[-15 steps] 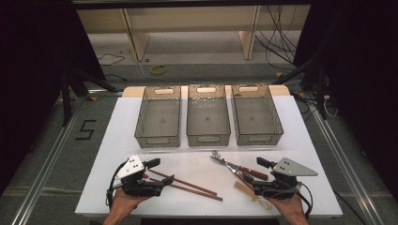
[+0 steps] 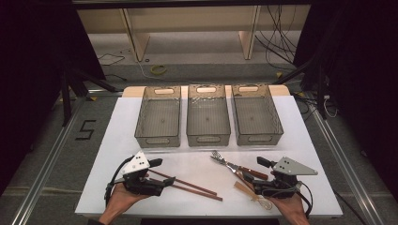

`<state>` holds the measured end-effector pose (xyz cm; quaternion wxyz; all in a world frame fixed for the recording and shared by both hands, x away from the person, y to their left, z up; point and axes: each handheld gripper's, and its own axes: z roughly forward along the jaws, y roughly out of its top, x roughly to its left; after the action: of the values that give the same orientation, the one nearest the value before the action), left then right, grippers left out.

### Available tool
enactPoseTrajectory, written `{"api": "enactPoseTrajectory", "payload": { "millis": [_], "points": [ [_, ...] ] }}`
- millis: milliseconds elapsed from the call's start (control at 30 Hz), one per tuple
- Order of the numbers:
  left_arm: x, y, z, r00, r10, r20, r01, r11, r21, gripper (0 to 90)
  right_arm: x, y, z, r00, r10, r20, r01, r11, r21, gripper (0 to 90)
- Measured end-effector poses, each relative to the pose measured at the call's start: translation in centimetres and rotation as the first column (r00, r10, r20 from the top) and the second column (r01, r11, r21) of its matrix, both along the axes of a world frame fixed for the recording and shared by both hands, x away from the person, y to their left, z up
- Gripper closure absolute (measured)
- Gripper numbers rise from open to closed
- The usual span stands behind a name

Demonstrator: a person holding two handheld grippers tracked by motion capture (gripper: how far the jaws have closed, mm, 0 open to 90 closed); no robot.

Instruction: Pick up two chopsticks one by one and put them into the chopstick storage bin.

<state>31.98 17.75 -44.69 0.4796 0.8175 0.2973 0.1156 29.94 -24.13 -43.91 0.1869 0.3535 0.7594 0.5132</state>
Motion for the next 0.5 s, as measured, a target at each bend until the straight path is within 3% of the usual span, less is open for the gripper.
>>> {"api": "enactPoseTrajectory", "payload": {
  "millis": [67, 100, 167, 200, 300, 333, 367, 400, 433, 500],
  "points": [
    [0.4, -0.4, 0.2, 0.9994, -0.018, -0.031, 0.019, 0.9985, 0.051, 17.4, 0.0, 0.0, 0.0, 1.0, 0.001, -0.002, -0.001, 1.0, -0.007, 24.3],
    [0.4, -0.4, 0.2, 0.9994, -0.018, -0.031, 0.019, 0.9985, 0.051, 17.3, 0.0, 0.1, 0.0, 1.0, 0.003, -0.002, -0.003, 1.0, -0.009, 24.4],
    [1.1, -1.0, 0.7, 0.9985, -0.04, -0.038, 0.044, 0.993, 0.11, 18.0, 0.0, 0.1, 0.0, 1.0, 0.003, -0.003, -0.003, 1.0, -0.01, 24.4],
    [1.1, -1.0, 0.7, 0.9985, -0.04, -0.038, 0.044, 0.993, 0.11, 19.2, 0.1, 0.1, -0.1, 1.0, 0.003, -0.005, -0.003, 1.0, -0.01, 24.3],
    [1.5, -1.7, 1.2, 0.9948, -0.084, -0.056, 0.092, 0.9826, 0.161, 20.5, 0.1, 0.1, -0.1, 0.9999, 0.004, -0.01, -0.004, 1.0, -0.011, 24.3],
    [1.7, -2.1, 1.5, 0.991, -0.11, -0.076, 0.123, 0.9713, 0.204, 21.3, 0.1, 0.1, -0.1, 0.9999, 0.005, -0.01, -0.005, 1.0, -0.011, 24.3],
    [1.7, -2.1, 1.5, 0.991, -0.11, -0.076, 0.123, 0.9713, 0.204, 22.7, 0.1, 0.1, -0.1, 0.9999, 0.006, -0.011, -0.006, 1.0, -0.012, 24.3],
    [1.8, -2.4, 1.7, 0.9885, -0.129, -0.079, 0.144, 0.9625, 0.23, 24.2, 0.1, 0.1, -0.1, 0.9999, 0.007, -0.011, -0.007, 1.0, -0.012, 24.4],
    [1.9, -2.7, 1.9, 0.9853, -0.148, -0.085, 0.166, 0.9481, 0.271, 25.3, 0.1, 0.1, -0.1, 0.9999, 0.007, -0.013, -0.007, 1.0, -0.014, 24.3],
    [2.2, -3.0, 2.0, 0.9827, -0.161, -0.091, 0.181, 0.9377, 0.296, 27.8, 0.1, 0.1, -0.1, 0.9999, 0.009, -0.014, -0.009, 1.0, -0.014, 24.5]
  ]
}}
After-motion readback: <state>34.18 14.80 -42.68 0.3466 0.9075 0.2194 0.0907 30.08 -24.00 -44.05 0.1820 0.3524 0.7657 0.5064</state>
